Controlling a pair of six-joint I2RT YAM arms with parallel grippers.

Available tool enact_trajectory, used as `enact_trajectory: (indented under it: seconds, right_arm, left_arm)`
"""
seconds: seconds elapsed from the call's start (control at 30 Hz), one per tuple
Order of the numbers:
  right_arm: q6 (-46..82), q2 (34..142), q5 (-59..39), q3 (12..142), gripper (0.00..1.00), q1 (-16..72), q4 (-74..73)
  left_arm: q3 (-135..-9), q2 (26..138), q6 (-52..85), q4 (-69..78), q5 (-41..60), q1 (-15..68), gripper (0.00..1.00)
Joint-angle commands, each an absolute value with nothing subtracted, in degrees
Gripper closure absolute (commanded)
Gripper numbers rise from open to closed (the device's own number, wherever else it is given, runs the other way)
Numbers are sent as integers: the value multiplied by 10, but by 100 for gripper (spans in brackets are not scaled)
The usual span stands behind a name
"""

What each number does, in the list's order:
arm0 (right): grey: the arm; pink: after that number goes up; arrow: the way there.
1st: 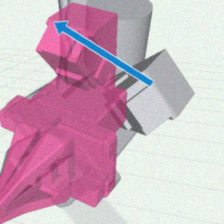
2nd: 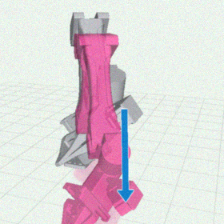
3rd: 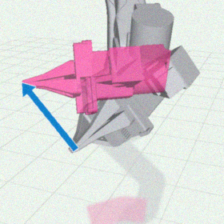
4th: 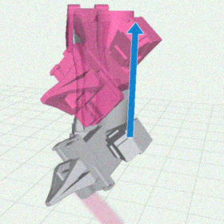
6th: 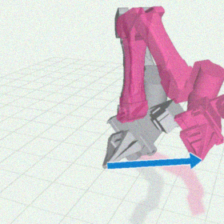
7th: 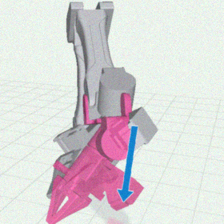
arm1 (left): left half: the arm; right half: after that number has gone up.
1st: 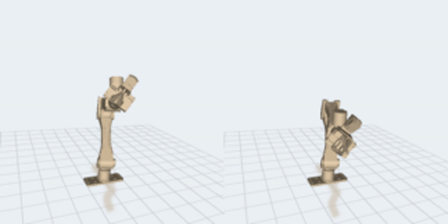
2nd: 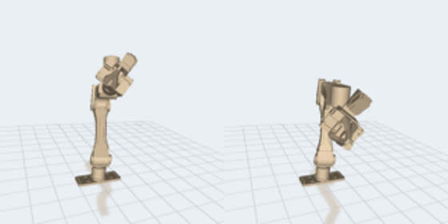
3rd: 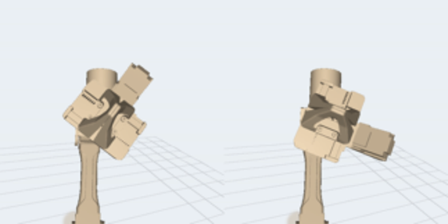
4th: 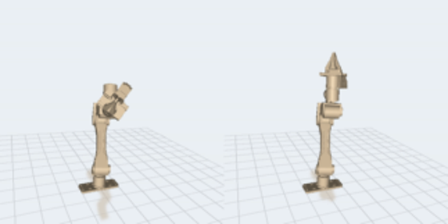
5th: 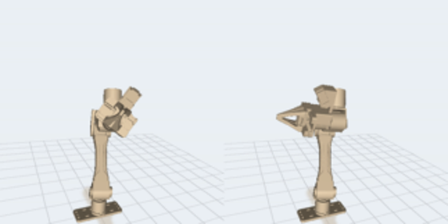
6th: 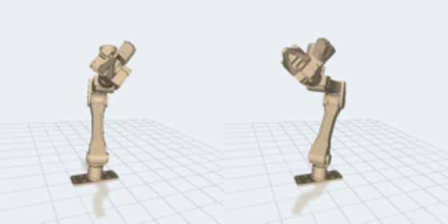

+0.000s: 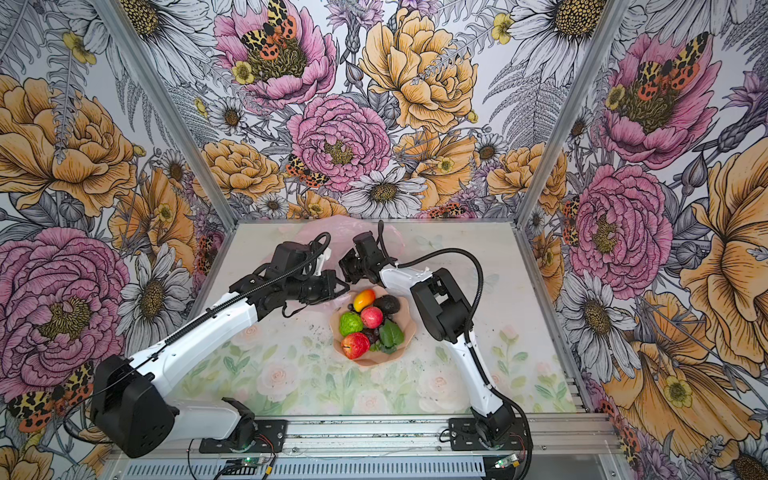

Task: Place the fruits into the plastic bag
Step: 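Lower the mango into the pink bag and open the right gripper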

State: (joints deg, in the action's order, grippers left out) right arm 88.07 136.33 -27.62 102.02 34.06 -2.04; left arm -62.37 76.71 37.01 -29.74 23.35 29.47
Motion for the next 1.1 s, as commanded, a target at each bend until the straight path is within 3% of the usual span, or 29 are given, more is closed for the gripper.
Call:
enact_trajectory:
  seconds: [0.0,0.67,1.07]
  right_arm:
    - [883,1382,-257,1062,57,332,-12]
    - [895,1434,-255,1147,23,316,-60]
    - [896,1419,-281,1150,22,300,-132]
  left_arm:
    - [-611,748,358,-279,263,282,100]
    - [-595,745,352,-273,303,239,100]
    - [-595,733,358,-273,294,231,100]
